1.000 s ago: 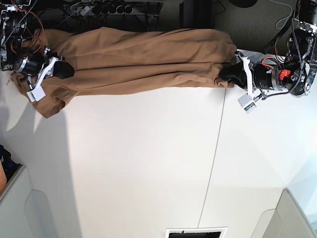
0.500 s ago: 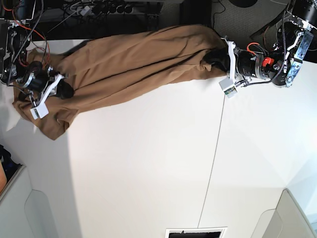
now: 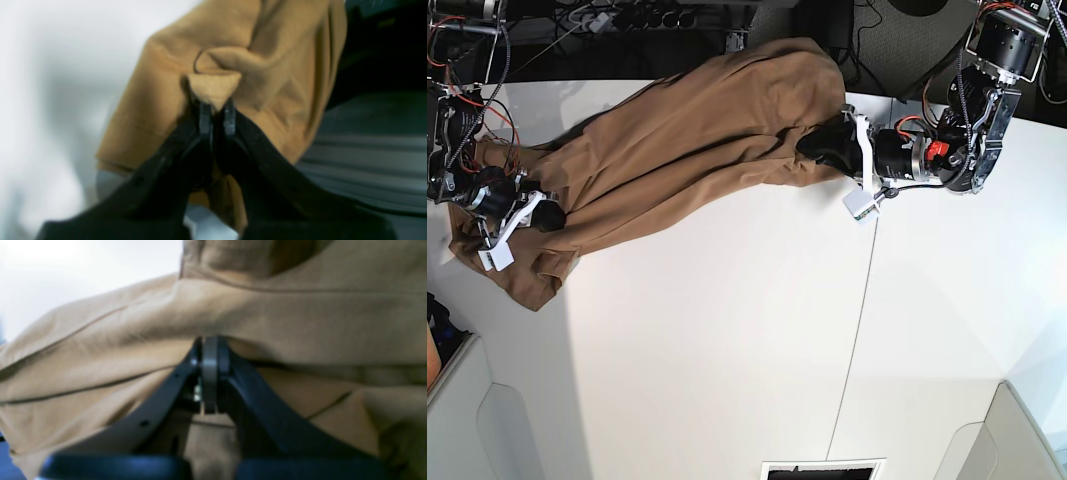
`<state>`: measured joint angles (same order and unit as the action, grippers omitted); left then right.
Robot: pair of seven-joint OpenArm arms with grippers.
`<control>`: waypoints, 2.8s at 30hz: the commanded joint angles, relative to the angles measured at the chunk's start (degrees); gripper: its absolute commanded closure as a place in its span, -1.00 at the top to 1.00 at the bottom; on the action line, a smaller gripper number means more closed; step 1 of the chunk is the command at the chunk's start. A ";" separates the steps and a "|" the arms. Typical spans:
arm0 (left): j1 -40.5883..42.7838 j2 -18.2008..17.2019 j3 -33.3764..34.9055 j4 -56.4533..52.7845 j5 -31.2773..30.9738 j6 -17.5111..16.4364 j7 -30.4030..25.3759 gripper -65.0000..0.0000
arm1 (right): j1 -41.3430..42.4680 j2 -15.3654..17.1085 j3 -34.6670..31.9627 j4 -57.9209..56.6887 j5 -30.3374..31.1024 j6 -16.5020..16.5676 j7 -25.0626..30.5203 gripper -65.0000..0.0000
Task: Layout the t-shirt on the table in an organized manner, then fold the t-shirt properly
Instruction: 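Drag the folded shirt with the left gripper while the right holds its end, then regrasp the folded shirt end with the left gripper and pull it straight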
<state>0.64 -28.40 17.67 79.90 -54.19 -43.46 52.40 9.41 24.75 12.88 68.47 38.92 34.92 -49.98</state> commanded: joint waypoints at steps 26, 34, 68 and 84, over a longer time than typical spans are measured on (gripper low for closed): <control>-23.39 0.20 0.02 -20.94 -4.92 3.46 13.22 -0.02 | 0.68 0.92 0.17 0.33 0.72 -1.70 -0.17 -1.00; -17.97 -9.66 -0.04 -11.32 -15.74 3.46 17.97 -0.02 | 0.68 0.92 0.15 0.33 0.70 -1.70 -0.15 -1.00; 12.57 -6.91 -15.98 8.28 -14.34 3.46 18.01 -0.02 | 0.59 0.92 0.17 0.31 -0.35 -1.70 -0.15 -1.00; 9.27 -8.46 -16.00 12.92 -11.93 3.46 17.31 -1.00 | 0.57 0.92 0.15 0.31 -0.39 -1.70 -0.11 -1.00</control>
<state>10.74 -35.75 2.17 91.79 -64.97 -39.77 70.57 9.39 24.73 12.86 68.36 39.62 33.47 -49.50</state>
